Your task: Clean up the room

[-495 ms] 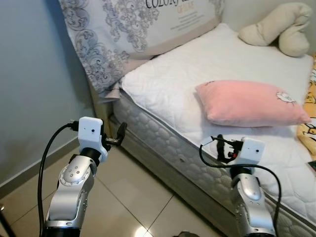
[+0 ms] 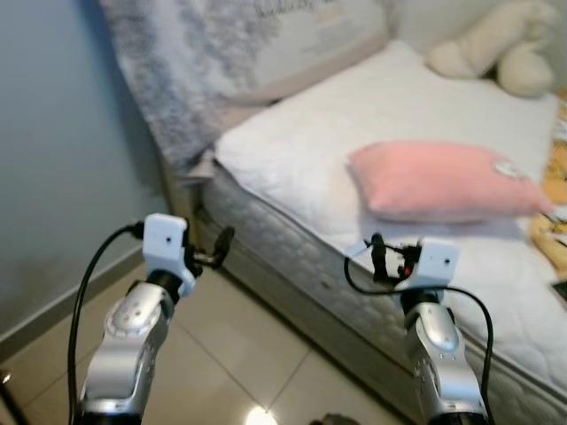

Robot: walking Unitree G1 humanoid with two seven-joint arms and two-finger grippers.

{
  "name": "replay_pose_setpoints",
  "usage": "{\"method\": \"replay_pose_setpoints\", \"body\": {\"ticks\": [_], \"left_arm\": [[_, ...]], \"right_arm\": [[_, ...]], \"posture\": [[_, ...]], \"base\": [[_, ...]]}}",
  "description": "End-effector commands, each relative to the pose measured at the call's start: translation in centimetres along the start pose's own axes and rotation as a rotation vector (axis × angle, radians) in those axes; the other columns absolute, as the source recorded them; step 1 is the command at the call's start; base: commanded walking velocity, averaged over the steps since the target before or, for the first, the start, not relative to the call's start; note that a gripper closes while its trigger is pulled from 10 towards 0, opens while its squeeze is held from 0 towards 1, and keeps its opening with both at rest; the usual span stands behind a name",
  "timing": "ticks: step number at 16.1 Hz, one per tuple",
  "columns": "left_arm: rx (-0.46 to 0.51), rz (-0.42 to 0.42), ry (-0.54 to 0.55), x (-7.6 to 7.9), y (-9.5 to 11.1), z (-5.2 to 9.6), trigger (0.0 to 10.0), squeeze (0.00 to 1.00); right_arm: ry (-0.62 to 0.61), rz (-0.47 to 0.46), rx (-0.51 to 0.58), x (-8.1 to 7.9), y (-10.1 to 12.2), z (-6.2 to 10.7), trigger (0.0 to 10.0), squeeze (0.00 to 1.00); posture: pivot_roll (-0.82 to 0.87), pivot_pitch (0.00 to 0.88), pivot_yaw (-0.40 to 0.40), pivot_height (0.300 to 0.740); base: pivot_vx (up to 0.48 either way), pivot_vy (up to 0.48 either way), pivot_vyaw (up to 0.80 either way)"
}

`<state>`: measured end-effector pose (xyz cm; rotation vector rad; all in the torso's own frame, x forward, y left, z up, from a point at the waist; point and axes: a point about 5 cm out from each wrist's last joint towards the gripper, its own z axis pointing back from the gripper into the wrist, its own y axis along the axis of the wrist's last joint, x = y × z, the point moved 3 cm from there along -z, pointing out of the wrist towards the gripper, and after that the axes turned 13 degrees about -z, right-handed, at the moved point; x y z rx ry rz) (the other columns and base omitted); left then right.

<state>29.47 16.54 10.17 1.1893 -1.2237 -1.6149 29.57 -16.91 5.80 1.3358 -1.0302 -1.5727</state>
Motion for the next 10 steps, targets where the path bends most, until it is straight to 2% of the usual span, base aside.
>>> {"method": "replay_pose_setpoints", "body": {"ticks": [1, 2, 3, 6, 7, 8, 10], "left_arm": [[0.014, -0.025, 0.000, 0.0, 0.5, -0.3, 10.0, 0.00], [0.008, -0.030, -0.004, 0.0, 0.4, -0.4, 10.0, 0.00], [0.028, 0.007, -0.042, 0.4, 0.5, -0.2, 10.0, 1.00], [0.056, 0.007, -0.115, 1.2, 1.0, -0.5, 10.0, 1.00], [0.053, 0.010, -0.118, 1.2, 1.0, -0.6, 10.0, 0.00], [0.047, -0.009, -0.113, 1.1, 1.1, -0.9, 10.0, 0.00], [0.065, -0.009, -0.124, 1.2, 1.5, -1.1, 10.0, 0.00]], "right_arm": [[-0.033, -0.012, 0.014, 1.0, 0.3, 0.0, 10.0, 0.00], [-0.046, -0.016, 0.013, 1.3, 0.3, 0.0, 10.0, 0.00], [-0.059, -0.015, 0.018, 1.5, 0.3, 0.1, 10.0, 0.00], [-0.084, -0.016, 0.028, 2.2, 0.2, 0.5, 10.0, 0.00], [-0.088, -0.019, 0.029, 2.3, 0.2, 0.6, 10.0, 0.00], [-0.091, -0.030, 0.036, 2.4, 0.2, 0.6, 10.0, 0.00], [-0.092, -0.037, 0.041, 2.3, 0.3, 0.5, 10.0, 0.00]], "posture": [[0.10, 0.000, -0.052, 0.714], [0.09, 0.000, -0.046, 0.714], [0.08, 0.000, -0.041, 0.714], [0.07, 0.000, -0.036, 0.714], [0.07, 0.000, -0.034, 0.714], [0.07, 0.000, -0.031, 0.714], [0.06, 0.000, -0.028, 0.714]], "base": [[0.000, 0.000, -0.59], [0.000, 0.000, -0.58], [0.000, 0.000, -0.58], [0.000, 0.000, -0.58], [0.000, 0.000, -0.58], [0.000, 0.000, -0.58], [0.418, 0.000, -0.58]]}}
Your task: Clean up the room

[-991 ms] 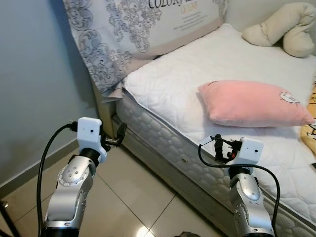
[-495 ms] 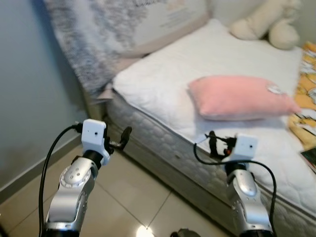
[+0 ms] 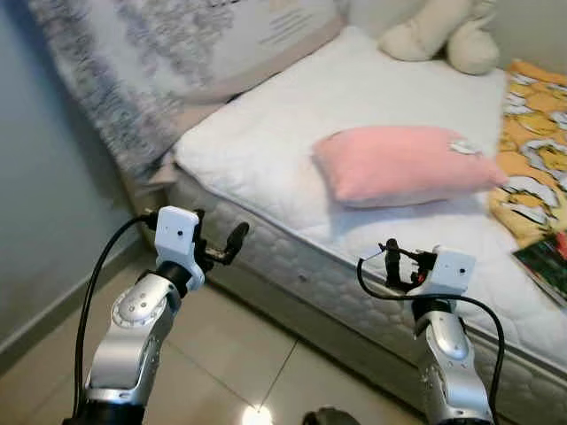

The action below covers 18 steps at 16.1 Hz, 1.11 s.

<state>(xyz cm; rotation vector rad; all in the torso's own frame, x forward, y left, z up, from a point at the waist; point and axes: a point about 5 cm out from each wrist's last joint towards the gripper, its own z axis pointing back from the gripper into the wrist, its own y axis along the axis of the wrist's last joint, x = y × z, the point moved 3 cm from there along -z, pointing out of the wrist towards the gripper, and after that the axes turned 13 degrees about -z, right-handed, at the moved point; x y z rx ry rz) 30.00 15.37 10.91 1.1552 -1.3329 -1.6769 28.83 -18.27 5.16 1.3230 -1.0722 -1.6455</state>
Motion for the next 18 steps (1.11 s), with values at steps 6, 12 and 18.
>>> {"method": "replay_pose_setpoints", "body": {"ticks": [6, 12, 18], "left_arm": [[0.032, 0.015, -0.058, 0.9, 0.8, -0.7, 10.0, 0.00], [0.022, 0.020, -0.075, 1.1, 0.5, -0.5, 10.0, 0.00], [0.028, 0.001, 0.023, -0.3, 0.6, -0.3, 10.0, 1.00]], "right_arm": [[-0.002, -0.003, 0.028, 0.1, 0.6, -0.3, 10.0, 0.00], [-0.014, -0.009, 0.022, 0.3, 0.4, -0.3, 10.0, 0.00], [0.000, 0.023, 0.013, 0.1, 0.3, -0.2, 10.0, 0.00]], "posture": [[0.06, 0.000, -0.024, 0.714], [0.07, 0.000, -0.031, 0.714], [0.07, 0.000, -0.030, 0.714]], "base": [[0.357, 0.139, -0.58], [0.000, 0.480, -0.58], [0.000, 0.000, -0.12]]}}
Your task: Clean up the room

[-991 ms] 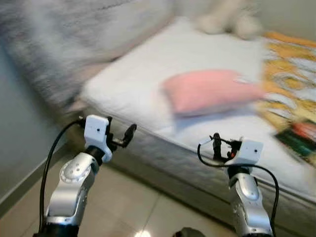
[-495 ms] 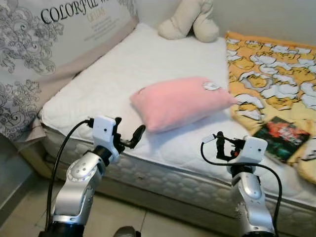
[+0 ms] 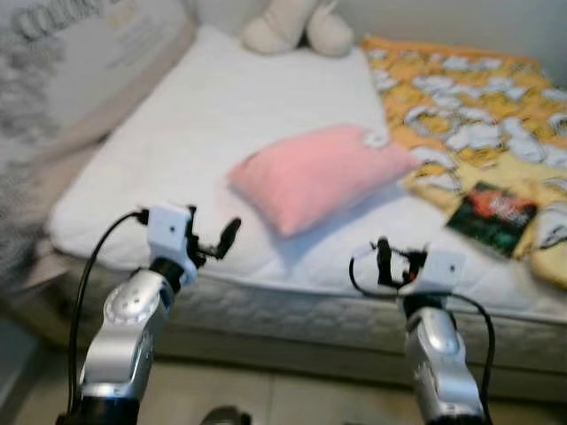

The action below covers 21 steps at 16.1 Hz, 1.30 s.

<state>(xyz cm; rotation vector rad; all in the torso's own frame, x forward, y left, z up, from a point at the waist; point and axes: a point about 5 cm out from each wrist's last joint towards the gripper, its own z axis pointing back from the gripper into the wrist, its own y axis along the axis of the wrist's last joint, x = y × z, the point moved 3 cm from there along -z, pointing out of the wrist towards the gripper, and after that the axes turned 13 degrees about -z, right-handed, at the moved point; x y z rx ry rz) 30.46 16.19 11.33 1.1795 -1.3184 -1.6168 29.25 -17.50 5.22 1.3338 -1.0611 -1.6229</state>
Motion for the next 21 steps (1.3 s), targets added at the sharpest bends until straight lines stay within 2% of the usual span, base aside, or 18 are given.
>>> {"method": "replay_pose_setpoints", "body": {"ticks": [1, 2, 5, 6, 7, 8, 9, 11, 13, 17, 21], "left_arm": [[0.002, 0.028, 0.017, 0.1, 0.1, -0.2, 10.0, 1.00], [-0.011, 0.073, 0.075, -0.7, -0.1, -0.3, 10.0, 1.00], [-0.043, 0.152, 0.137, -1.2, -0.8, -0.2, 10.0, 1.00], [-0.050, 0.162, 0.176, -1.6, -0.9, -0.1, 10.0, 1.00], [-0.048, 0.130, 0.215, -2.2, -0.9, 0.0, 10.0, 1.00], [-0.010, 0.004, 0.248, -2.7, 0.0, 0.2, 10.0, 0.03], [0.014, -0.107, 0.280, -3.0, 0.8, 0.3, 10.0, 0.00], [0.017, -0.052, 0.198, -2.0, 0.9, -0.2, 10.0, 0.00], [0.019, -0.030, 0.203, -1.9, 0.9, -0.4, 10.0, 0.00], [0.022, -0.045, 0.180, -1.6, 0.8, -0.6, 10.0, 0.00], [0.030, -0.074, 0.125, -0.8, 0.9, -1.0, 10.0, 0.00]], "right_arm": [[-0.021, 0.019, 0.014, 0.9, 0.5, 0.1, 10.0, 0.00], [-0.017, 0.020, 0.012, 0.9, 0.5, 0.0, 10.0, 0.00], [0.000, 0.020, 0.015, 0.7, 0.7, 0.0, 10.0, 0.00], [0.007, 0.014, 0.037, 0.7, 1.1, 0.0, 10.0, 0.00], [0.009, -0.002, 0.086, 0.6, 2.1, 0.0, 10.0, 0.00], [0.016, 0.003, 0.111, 0.6, 2.7, -0.1, 10.0, 0.00], [0.028, 0.023, 0.113, 0.5, 3.0, -0.2, 10.0, 0.00], [0.052, 0.050, 0.095, 0.4, 2.9, -0.4, 10.0, 0.00], [0.053, 0.050, 0.090, 0.4, 2.9, -0.5, 10.0, 0.00], [0.089, 0.064, 0.075, -0.5, 2.5, -0.5, 10.0, 0.00], [0.097, 0.071, 0.071, -0.6, 2.4, -0.7, 10.0, 0.00]], "posture": [[0.07, 0.000, -0.029, 0.714], [0.07, 0.000, -0.031, 0.714], [0.07, 0.000, -0.034, 0.714], [0.06, 0.000, -0.037, 0.714], [0.06, 0.000, -0.037, 0.714], [0.06, 0.000, -0.044, 0.714], [0.06, 0.000, -0.045, 0.714], [0.06, 0.000, -0.050, 0.714], [0.06, 0.000, -0.051, 0.714], [0.07, 0.000, -0.057, 0.714], [0.07, 0.000, -0.057, 0.714]], "base": [[0.000, 0.000, 0.00], [0.000, 0.000, 0.00], [0.000, 0.000, 0.00], [0.000, 0.000, 0.00], [0.000, 0.000, 0.00], [0.000, 0.000, 0.00], [0.000, 0.000, 0.00], [0.000, 0.000, 0.00], [0.424, 0.000, 0.00], [0.409, 0.250, 0.00], [0.444, 0.062, 0.00]]}}
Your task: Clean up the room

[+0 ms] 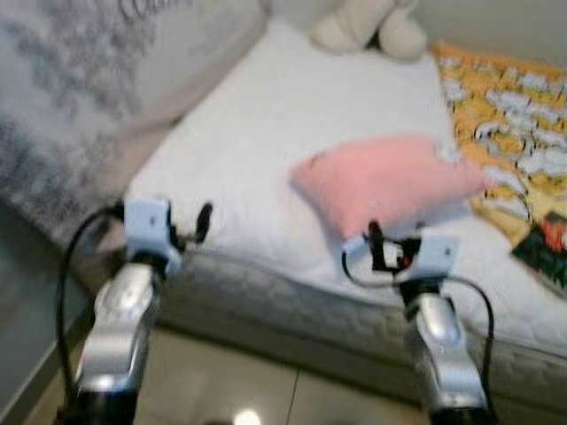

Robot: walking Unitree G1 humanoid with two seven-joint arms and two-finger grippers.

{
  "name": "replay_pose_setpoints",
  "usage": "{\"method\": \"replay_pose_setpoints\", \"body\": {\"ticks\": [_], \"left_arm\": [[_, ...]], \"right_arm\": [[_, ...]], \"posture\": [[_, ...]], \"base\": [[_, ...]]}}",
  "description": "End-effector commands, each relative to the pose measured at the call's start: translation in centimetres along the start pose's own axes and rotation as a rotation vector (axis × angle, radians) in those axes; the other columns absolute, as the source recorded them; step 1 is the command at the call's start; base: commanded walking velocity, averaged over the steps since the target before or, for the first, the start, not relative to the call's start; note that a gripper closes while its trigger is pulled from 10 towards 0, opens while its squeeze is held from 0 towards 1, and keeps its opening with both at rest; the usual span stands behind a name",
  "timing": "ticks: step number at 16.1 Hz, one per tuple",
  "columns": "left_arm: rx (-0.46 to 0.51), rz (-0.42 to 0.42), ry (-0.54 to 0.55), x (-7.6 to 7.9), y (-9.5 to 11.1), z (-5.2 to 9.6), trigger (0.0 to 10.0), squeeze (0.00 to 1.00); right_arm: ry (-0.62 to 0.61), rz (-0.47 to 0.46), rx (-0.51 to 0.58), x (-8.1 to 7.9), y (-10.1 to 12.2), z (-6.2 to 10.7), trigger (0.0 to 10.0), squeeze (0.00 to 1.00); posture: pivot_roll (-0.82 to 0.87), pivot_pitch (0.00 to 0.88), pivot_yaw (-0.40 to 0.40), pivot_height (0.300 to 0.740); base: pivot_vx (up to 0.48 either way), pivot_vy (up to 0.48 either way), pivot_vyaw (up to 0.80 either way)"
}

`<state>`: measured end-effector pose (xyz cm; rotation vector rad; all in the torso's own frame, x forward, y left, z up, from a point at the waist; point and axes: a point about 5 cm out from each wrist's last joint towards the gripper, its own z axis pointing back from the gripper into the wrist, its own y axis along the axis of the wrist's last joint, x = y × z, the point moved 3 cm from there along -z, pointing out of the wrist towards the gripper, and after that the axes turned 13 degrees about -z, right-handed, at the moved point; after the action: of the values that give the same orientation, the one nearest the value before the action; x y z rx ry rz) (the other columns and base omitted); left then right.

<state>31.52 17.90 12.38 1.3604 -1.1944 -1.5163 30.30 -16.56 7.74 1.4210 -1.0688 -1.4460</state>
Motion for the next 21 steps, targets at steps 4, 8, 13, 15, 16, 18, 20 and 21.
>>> {"method": "replay_pose_setpoints", "body": {"ticks": [4, 8, 13, 15, 16, 18, 20, 21], "left_arm": [[0.029, 0.001, -0.076, 1.6, 0.7, -0.4, 10.0, 0.00], [0.005, -0.047, -0.039, 0.5, 0.7, -1.4, 10.0, 0.00], [0.011, -0.071, -0.034, -2.0, 2.0, -4.1, 10.0, 0.00], [0.015, -0.063, -0.043, -1.5, 2.1, -4.0, 10.0, 0.00], [0.013, -0.052, -0.057, -0.8, 1.9, -4.0, 10.0, 0.00], [0.007, -0.040, -0.088, 0.5, 1.5, -3.8, 10.0, 0.00], [0.004, -0.035, -0.096, 0.9, 1.3, -3.6, 10.0, 0.00], [0.002, -0.032, -0.093, 1.0, 1.2, -3.6, 10.0, 0.00]], "right_arm": [[-0.047, 0.000, 0.000, 1.2, 0.1, 0.3, 10.0, 0.00], [-0.068, -0.001, 0.015, 1.6, 0.4, 0.5, 10.0, 0.00], [-0.060, 0.001, 0.018, 1.0, 0.2, 0.8, 10.0, 0.00], [0.108, 0.000, 0.036, -2.1, 1.2, 0.3, 10.0, 0.00], [0.200, -0.022, 0.025, -4.0, 1.5, -0.1, 10.0, 0.00], [0.289, -0.081, -0.052, -5.7, 0.7, -0.6, 10.0, 0.00], [0.343, -0.159, -0.189, -6.2, -1.4, -0.7, 10.0, 0.00], [0.367, -0.192, -0.274, -6.3, -2.7, -0.8, 10.0, 0.00]], "posture": [[0.06, 0.000, -0.051, 0.714], [0.05, 0.000, -0.044, 0.714], [0.03, 0.000, -0.013, 0.705], [0.03, 0.000, -0.007, 0.705], [0.02, 0.000, -0.007, 0.705], [0.03, 0.000, -0.013, 0.705], [0.04, 0.000, -0.021, 0.705], [0.04, 0.000, -0.023, 0.705]], "base": [[0.477, 0.000, -0.14], [0.120, 0.000, -0.54], [0.000, 0.000, -0.41], [0.000, 0.000, 0.00], [0.000, 0.000, 0.00], [0.000, 0.000, 0.00], [0.000, 0.000, 0.00], [0.000, 0.000, 0.00]]}}
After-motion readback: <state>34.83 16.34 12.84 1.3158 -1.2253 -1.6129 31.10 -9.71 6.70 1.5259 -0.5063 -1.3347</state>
